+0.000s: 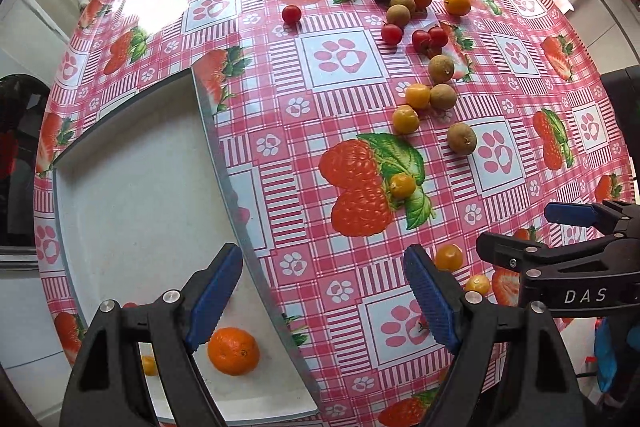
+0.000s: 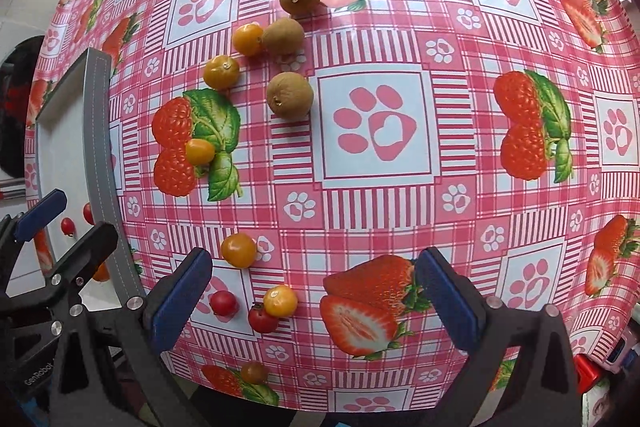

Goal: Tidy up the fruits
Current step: 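Move both tools back from the tray toward the fruit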

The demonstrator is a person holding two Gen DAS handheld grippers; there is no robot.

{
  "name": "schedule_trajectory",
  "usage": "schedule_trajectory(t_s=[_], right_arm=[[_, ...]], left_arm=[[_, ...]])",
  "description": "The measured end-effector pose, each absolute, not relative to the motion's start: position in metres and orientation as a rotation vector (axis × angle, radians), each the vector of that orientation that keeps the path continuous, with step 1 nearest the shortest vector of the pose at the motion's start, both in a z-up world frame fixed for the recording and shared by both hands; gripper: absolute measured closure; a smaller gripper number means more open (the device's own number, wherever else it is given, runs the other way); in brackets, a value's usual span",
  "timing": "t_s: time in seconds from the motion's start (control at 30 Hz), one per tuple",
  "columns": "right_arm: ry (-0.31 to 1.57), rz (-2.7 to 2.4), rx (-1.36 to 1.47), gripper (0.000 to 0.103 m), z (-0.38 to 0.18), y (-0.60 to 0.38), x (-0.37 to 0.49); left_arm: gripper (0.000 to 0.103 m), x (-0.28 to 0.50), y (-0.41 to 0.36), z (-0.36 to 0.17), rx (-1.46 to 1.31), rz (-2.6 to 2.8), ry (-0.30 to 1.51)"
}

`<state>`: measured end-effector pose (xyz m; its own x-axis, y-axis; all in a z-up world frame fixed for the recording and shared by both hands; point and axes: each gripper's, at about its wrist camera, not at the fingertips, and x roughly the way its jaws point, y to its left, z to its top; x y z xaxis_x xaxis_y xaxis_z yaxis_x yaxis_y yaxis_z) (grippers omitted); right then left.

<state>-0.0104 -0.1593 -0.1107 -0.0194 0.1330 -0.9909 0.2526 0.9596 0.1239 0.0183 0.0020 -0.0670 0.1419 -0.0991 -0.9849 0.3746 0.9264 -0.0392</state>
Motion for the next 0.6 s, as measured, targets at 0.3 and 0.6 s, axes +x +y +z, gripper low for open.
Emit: schedule_trajectory(t_s=[0.3, 0.6], right_arm=[[1.534, -0.106, 0.326, 0.001, -0.1, -0.189, 0.029], [1.551, -0.029, 0.267, 0.022, -0.12, -0.164, 0.047]], left_arm=[[0.019, 0.024, -0.02, -0.09, 0.272, -0.343, 1.398], [0.019, 0.031, -0.032, -0.109, 0.285, -0.3, 1.38]])
